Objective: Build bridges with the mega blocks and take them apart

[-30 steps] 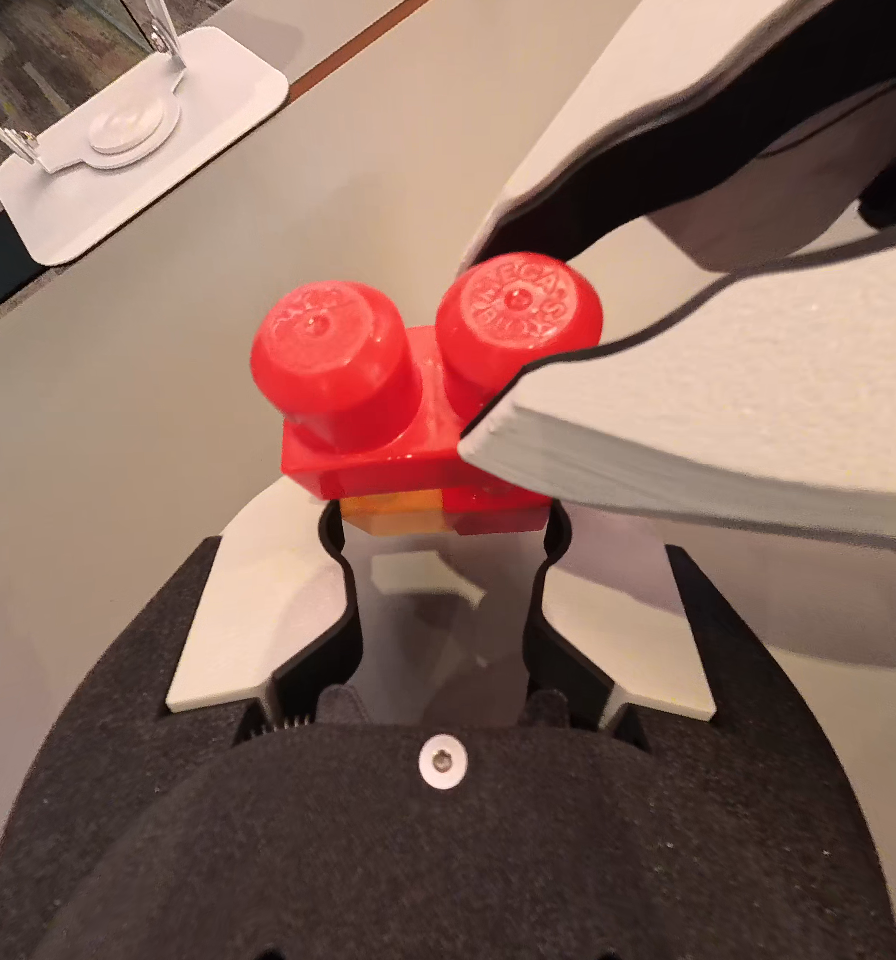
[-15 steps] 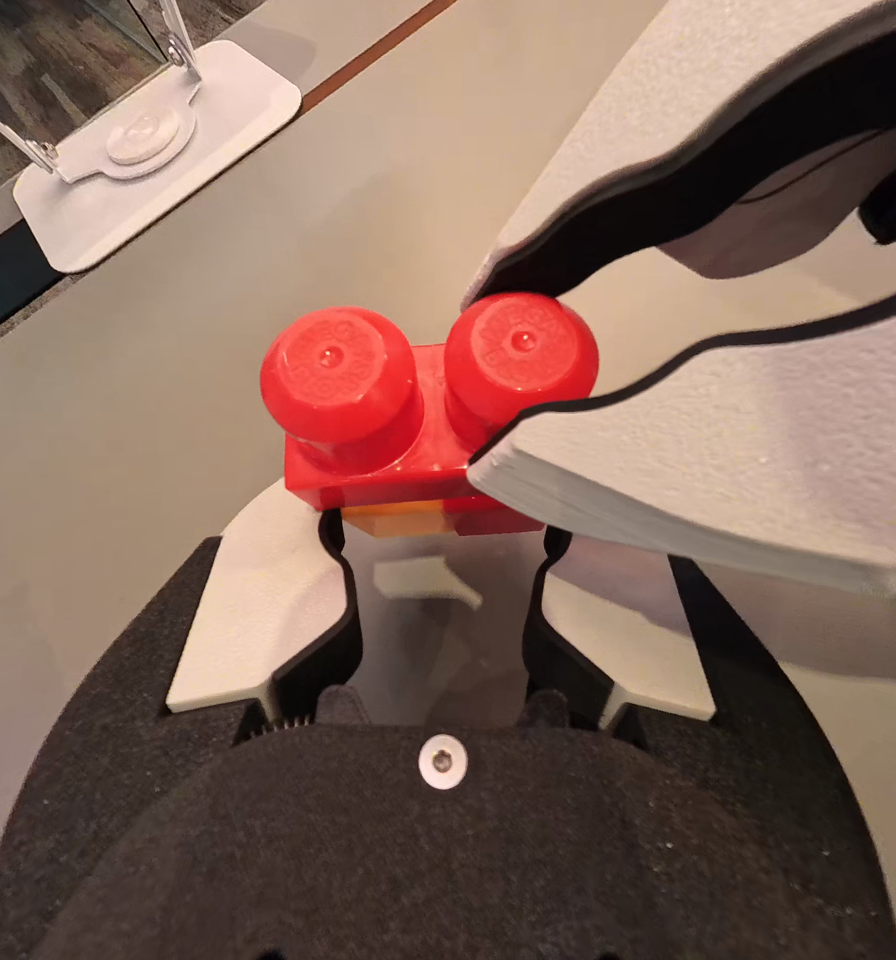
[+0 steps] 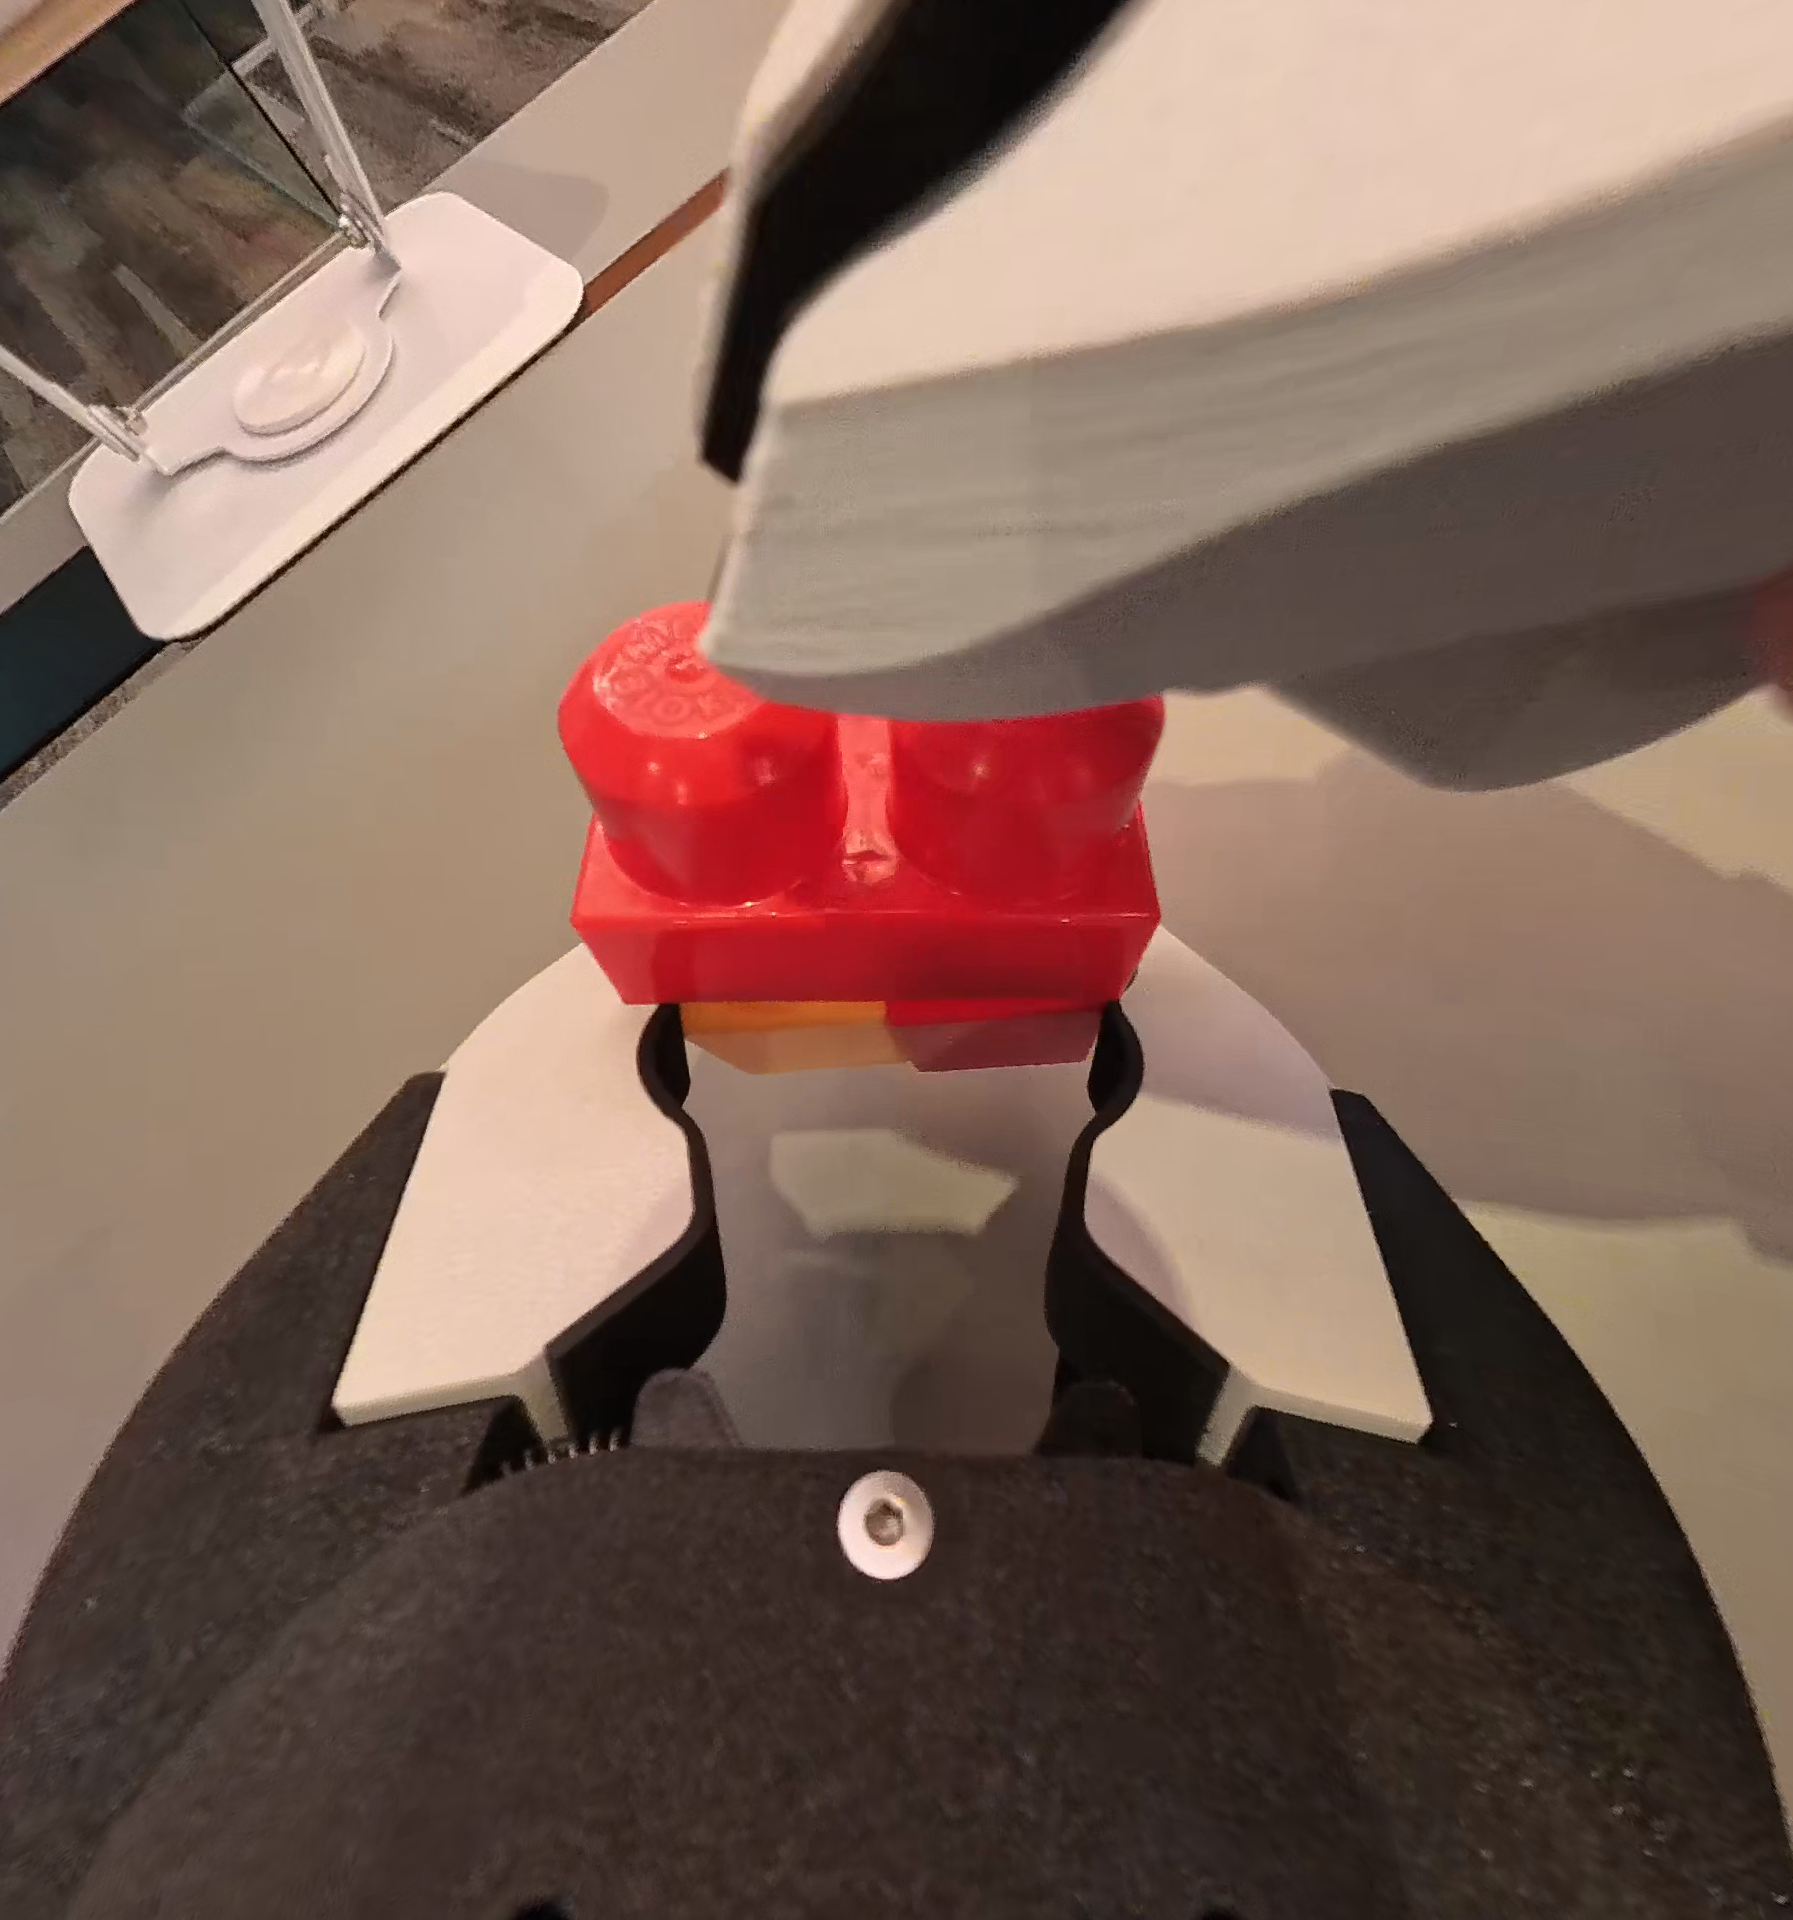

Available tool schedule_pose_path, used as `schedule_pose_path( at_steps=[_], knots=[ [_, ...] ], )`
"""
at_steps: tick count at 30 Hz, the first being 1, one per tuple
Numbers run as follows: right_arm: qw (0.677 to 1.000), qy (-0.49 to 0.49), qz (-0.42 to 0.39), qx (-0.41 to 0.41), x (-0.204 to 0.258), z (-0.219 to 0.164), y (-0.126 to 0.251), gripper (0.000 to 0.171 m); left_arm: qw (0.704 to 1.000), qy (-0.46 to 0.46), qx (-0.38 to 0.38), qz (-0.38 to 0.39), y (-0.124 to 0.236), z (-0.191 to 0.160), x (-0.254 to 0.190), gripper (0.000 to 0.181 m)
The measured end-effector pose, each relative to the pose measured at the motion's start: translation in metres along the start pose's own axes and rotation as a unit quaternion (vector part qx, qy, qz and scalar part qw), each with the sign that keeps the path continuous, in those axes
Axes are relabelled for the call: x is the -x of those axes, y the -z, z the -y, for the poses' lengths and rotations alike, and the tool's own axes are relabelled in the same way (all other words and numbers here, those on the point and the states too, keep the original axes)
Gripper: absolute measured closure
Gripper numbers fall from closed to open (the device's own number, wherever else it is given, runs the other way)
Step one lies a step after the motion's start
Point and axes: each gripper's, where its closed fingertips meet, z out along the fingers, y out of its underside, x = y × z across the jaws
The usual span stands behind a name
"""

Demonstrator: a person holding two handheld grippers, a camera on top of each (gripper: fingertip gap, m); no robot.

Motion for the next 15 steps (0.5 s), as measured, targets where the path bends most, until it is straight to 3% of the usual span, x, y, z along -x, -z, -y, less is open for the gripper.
schedule_pose_path(
  at_steps=[3,8,15],
  knots=[
    [0.999,0.003,0.008,0.039,0.0007,-0.0035,-0.0065,0.154,1.0,0.002,-0.009,-0.001,0.0014,0.0052,-0.0011,0.104],
    [0.999,-0.012,-0.006,0.038,-0.0034,0.0033,-0.006,0.151,1.0,0.005,-0.012,0.002,0.0044,0.0062,0.0022,0.104],
    [0.995,-0.057,0.052,0.058,0.0045,0.0065,-0.0115,0.144,1.0,0.019,-0.019,-0.009,0.0073,0.0087,0.0039,0.104]
  ],
)
